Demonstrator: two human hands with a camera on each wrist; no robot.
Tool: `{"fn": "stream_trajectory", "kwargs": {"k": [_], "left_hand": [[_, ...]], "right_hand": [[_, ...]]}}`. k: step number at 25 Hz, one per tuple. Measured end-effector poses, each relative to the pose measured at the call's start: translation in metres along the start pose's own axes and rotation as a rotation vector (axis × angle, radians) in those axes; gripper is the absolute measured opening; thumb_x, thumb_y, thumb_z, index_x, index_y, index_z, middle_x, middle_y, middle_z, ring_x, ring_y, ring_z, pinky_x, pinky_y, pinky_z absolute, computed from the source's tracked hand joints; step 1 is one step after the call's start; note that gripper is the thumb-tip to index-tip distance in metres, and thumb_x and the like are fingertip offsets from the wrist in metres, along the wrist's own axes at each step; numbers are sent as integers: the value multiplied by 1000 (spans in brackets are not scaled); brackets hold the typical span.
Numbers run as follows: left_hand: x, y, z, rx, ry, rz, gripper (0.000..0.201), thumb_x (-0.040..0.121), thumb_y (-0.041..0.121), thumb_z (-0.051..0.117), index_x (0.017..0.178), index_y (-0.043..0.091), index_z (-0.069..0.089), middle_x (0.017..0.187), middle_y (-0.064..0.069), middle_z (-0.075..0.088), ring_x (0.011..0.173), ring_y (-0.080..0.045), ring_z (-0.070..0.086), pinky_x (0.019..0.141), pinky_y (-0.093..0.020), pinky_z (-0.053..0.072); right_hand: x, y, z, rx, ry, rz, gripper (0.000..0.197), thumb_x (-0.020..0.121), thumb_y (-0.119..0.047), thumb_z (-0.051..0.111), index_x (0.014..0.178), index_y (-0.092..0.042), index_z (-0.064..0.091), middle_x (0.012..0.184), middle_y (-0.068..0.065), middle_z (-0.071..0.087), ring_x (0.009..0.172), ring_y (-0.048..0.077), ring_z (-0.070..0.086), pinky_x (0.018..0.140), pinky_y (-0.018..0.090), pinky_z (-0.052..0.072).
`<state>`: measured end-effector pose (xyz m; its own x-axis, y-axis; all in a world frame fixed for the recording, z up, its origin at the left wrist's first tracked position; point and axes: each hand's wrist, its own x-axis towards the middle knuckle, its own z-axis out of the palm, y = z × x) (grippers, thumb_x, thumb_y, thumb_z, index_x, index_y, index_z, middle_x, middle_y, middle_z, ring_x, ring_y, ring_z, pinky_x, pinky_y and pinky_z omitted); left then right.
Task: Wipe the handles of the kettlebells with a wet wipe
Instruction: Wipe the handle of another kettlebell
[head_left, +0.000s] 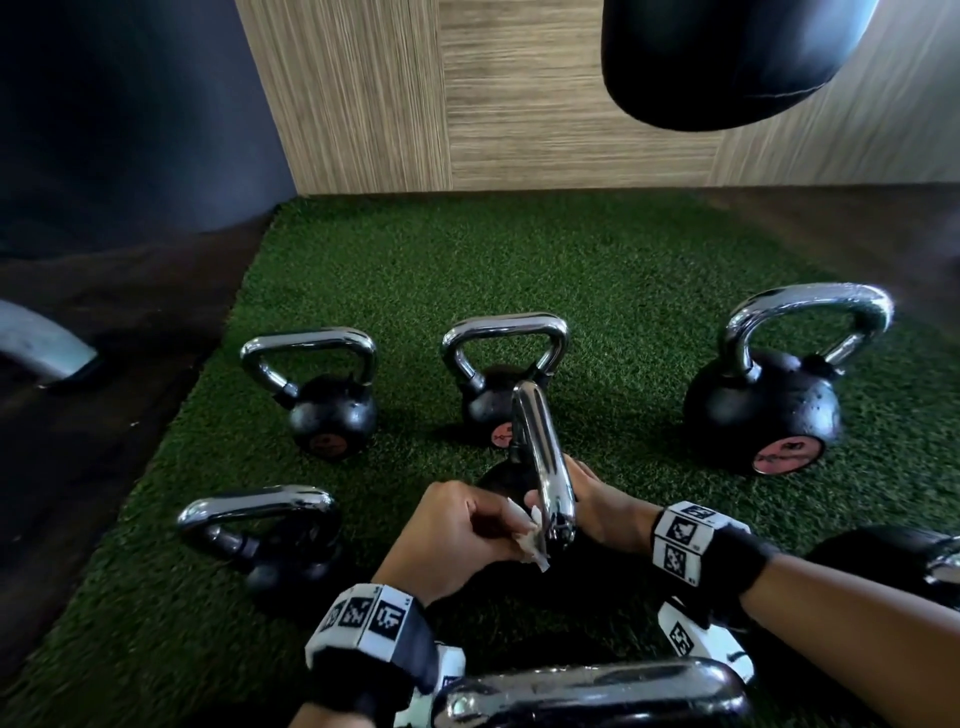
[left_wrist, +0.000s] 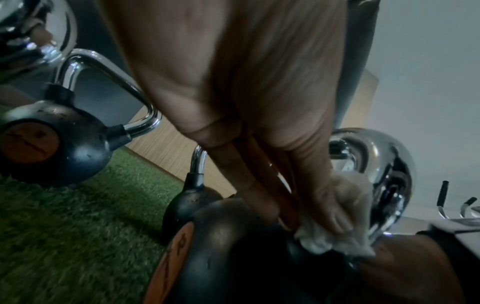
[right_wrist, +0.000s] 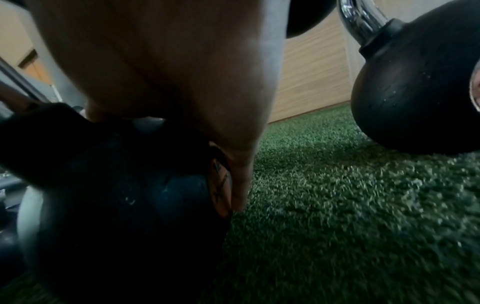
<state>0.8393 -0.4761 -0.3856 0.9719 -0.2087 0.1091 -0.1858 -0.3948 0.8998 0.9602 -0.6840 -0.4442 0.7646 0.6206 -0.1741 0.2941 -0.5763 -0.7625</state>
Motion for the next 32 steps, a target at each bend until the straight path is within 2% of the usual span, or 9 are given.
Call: {"fn": "stream_trajectory", "kwargs": {"k": [2,4,8,12,17,22,26,29,32], "left_hand": [[5,6,-10,10,-56,-15,19,68,23,91,83,32,81,83,10,79,78,-3,74,72,-14,54],[13,17,-26,-55,-17,-18,20,69,16,92,85,24,82,83,4,80,74,-6,73,70,-16,55],[25,50,-59,-272,221,98,28,66,11,86,94,14,81,89,-6,80,74,-8,73,70,-15,56],[32,81,-71,-406,285,169,30,69,8,82,97,19,80,95,-3,80,85,-10,73,81,-24,60],[44,99,-75,-453,290,176,30,73,7,78,103,8,70,91,-1,79,84,-10,73,76,-22,59],[50,102,-81,-269,223,174,29,75,-8,80,80,20,73,77,6,78,72,0,71,66,-11,53],[51,69,-75,20,116,36,49,73,-9,78,92,36,72,90,9,77,77,-2,68,63,-8,50],[49,31,-48,499,-92,-250,105,66,5,88,152,34,36,146,3,56,129,-19,57,103,-28,51],[46,3,-4,641,-385,-323,168,50,44,98,152,16,-32,169,-11,-4,156,-28,5,126,-50,17]], "right_hand": [[-3,-19,-17,-123,-117,29,69,86,-58,63,145,-41,31,137,-10,45,128,14,47,112,42,40],[-8,-50,-52,-412,-258,38,55,92,-51,62,143,-38,43,125,-11,57,111,12,58,96,29,46],[-28,-124,-114,-522,107,-91,9,91,-29,70,99,-27,75,86,-18,69,70,-9,59,64,2,42],[-45,-176,-117,-94,147,-319,29,75,-45,83,104,-46,76,92,-18,78,72,-3,68,65,15,49],[-45,-186,-103,183,339,-426,54,63,-50,85,113,-31,76,104,-11,78,94,13,76,89,43,60],[-46,-177,-104,38,410,-501,41,66,-46,88,104,-36,78,96,-25,76,80,-3,73,68,11,56],[-39,-153,-100,-30,393,-395,26,72,-34,89,94,-42,78,85,-22,77,70,1,72,62,17,56],[-27,-129,-105,34,426,-269,22,77,-28,86,93,-39,78,78,-16,77,67,7,72,59,23,57],[-15,-102,-102,85,460,-109,17,75,-27,86,91,-30,79,81,-7,78,75,18,74,74,40,62]]}}
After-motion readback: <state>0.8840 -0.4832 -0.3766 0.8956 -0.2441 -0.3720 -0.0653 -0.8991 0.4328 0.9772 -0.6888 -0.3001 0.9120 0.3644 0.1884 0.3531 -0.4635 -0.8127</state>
